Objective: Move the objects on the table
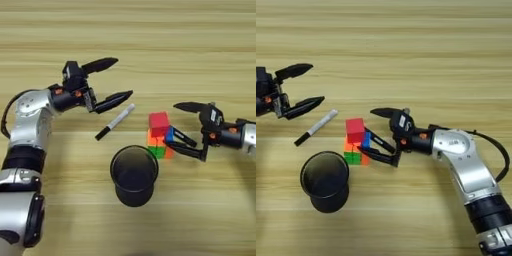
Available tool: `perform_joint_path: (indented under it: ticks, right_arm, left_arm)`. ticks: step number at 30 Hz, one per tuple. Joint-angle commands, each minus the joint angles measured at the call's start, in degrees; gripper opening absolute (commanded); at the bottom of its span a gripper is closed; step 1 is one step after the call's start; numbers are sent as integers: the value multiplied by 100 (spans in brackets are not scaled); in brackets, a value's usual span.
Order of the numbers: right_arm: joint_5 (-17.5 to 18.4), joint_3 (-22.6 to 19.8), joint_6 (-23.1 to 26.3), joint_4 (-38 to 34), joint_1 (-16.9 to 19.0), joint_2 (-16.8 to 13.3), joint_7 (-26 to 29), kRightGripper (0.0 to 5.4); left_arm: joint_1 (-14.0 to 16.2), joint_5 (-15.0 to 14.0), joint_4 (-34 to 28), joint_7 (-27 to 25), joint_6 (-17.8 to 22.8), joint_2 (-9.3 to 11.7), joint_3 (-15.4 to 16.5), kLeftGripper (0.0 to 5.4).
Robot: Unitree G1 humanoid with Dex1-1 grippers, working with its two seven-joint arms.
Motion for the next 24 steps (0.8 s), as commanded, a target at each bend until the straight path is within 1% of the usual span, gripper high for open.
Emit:
perform_joint_path:
  ticks: [1, 3, 6, 9, 11, 13, 15, 19, 24]
  right_arm:
    - [53, -71, 117, -143, -142, 102, -155, 540]
    - [38, -66, 138, -116, -175, 168, -234, 540]
    - [-15, -39, 171, -26, -235, 293, -360, 540]
    - [-52, -3, 171, 109, -296, 413, -455, 540]
    - [-75, 24, 159, 185, -320, 470, -484, 540]
    - [-98, 48, 165, 251, -343, 529, -515, 540]
    - [-115, 55, 184, 288, -359, 579, -553, 540]
    - [-142, 82, 196, 323, -340, 639, -586, 540]
    - [-155, 132, 203, 362, -305, 664, -578, 540]
  left_arm:
    - [174, -41, -249, 397, -140, -114, 104, 537]
    - [246, -83, -328, 590, -205, -190, 156, 537]
    - [315, 10, -397, 960, -433, -333, 171, 537]
    - [336, -60, -454, 1408, -548, -546, 269, 537]
    - [324, 93, -361, 1806, -864, -692, 310, 537]
    - [351, 155, -290, 2158, -1051, -856, 338, 537]
    - [371, 118, -260, 2403, -1120, -972, 393, 537]
    - [377, 66, -227, 2743, -1241, -1097, 476, 537]
    - [402, 109, -158, 2803, -1310, -1148, 408, 537]
